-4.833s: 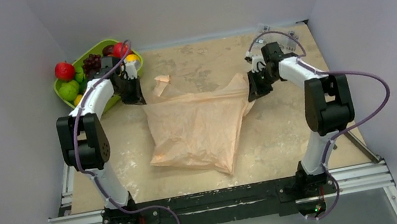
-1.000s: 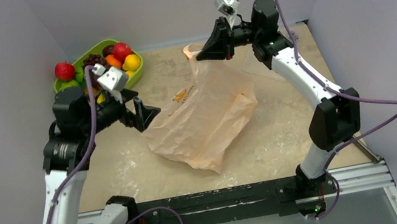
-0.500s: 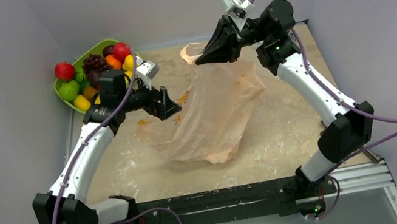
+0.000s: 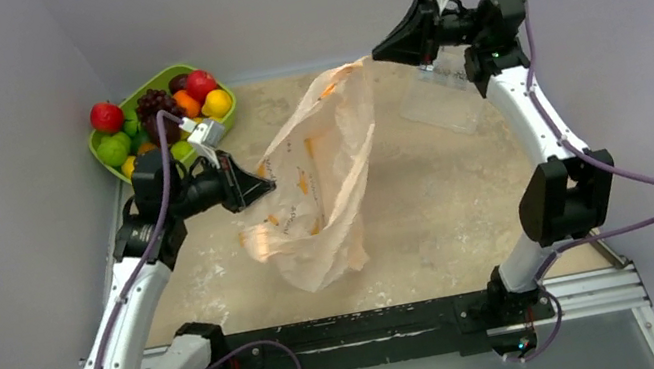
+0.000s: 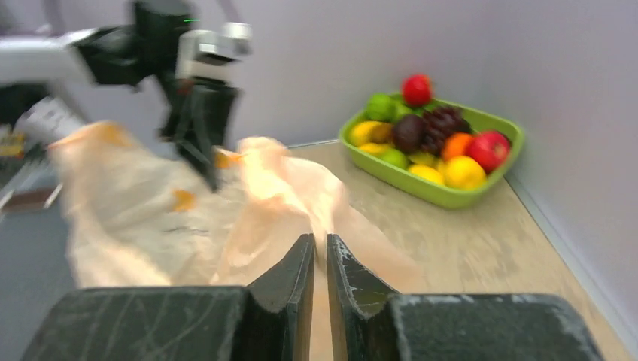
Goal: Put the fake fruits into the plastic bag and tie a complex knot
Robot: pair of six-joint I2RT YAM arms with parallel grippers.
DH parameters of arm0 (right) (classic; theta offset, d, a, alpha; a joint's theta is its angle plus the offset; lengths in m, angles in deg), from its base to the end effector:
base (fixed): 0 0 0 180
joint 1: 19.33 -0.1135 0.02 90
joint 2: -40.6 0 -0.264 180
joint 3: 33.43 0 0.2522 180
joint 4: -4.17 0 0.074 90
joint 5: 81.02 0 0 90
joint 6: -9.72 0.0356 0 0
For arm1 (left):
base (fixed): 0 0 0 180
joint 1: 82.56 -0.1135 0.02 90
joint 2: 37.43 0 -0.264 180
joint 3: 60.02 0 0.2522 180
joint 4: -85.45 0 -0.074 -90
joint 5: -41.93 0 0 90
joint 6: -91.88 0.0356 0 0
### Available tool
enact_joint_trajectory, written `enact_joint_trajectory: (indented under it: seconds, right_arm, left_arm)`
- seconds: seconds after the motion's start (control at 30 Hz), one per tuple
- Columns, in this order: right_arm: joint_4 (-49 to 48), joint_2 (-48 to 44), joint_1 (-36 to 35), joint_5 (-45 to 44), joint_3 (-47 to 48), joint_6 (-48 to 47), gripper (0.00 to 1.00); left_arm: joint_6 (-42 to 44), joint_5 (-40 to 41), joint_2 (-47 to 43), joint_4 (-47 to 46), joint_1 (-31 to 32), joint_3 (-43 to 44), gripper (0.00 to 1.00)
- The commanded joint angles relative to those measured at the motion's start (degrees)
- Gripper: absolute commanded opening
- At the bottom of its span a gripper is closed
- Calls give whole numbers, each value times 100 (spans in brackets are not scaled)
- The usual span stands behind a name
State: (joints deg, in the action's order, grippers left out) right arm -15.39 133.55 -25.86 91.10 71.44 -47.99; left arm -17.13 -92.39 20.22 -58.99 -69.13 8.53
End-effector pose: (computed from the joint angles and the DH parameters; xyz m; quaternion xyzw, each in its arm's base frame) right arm 0.3414 0.0746 0.4704 -0.4765 0.4870 0.5214 0.5137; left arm 0.2051 -0.0745 0.3427 0.1654 0.7886 -0.4445 0.3913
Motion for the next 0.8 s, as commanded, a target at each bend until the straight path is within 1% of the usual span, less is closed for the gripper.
enact_joint_trajectory:
  seconds: [0.0,0.03,0.07,0.13,0.17,0.2,0.23,0.3,0.33,0.37,0.43,0.5,0.57,0.63,0.67,0.77]
  right_arm:
    - [3118,421,514,-1019,378,-1648,18]
    - [4073,490,494,-1480,742,-2334,37]
    - [4475,507,456,-1692,833,-2547,51]
    - [4856,284,400,-2200,679,-2467,67]
    - [4862,82,390,-2312,378,-2355,74]
    - [4819,-209,389,-2384,34,-2261,91]
    - [4721,-542,389,-2434,-434,-2190,98]
    - [4248,-1247,325,-2465,-1382,-2073,99]
    - [3984,-1697,223,-2751,-1844,-2022,99]
    - [3751,-1942,76,-2939,-2192,-1973,99]
    - [3695,-2161,-340,-3268,-2513,-2337,99]
    - [3745,-2060,-775,-3570,-2595,-2568,99]
    - [3775,-1751,-991,-3516,-2541,-2476,99]
    - [4216,-1407,-1126,-3803,-2293,-2436,99]
    - [4287,-1270,-1130,-3865,-2260,-2361,99]
    - [3962,-1073,-1186,-4037,-2440,-1783,99]
  left_arm:
    - [-1179,20,-330,-27,-38,-134,0]
    - [-1350,137,-287,-20,-31,-176,0]
    - [-1537,264,-199,-65,-38,-234,0]
    - [-1850,448,-48,-193,-63,-290,0]
    - [-2024,504,9,-326,-83,-345,0]
    - [-2166,472,84,-526,-100,-381,0]
    - [-2262,442,164,-609,-111,-402,0]
    - [-2352,285,254,-815,-109,-474,0]
    - [-2353,212,282,-901,-105,-502,0]
    - [-2353,131,296,-984,-104,-537,0]
    - [-2308,-57,331,-1073,-104,-547,0]
    - [-2168,-222,360,-1113,-72,-531,0]
    - [-2006,-292,353,-1073,-17,-482,0]
    - [-1925,-366,355,-1056,10,-426,0]
    - [-1893,-430,353,-1077,10,-411,0]
    - [-1817,-472,329,-1062,14,-422,0]
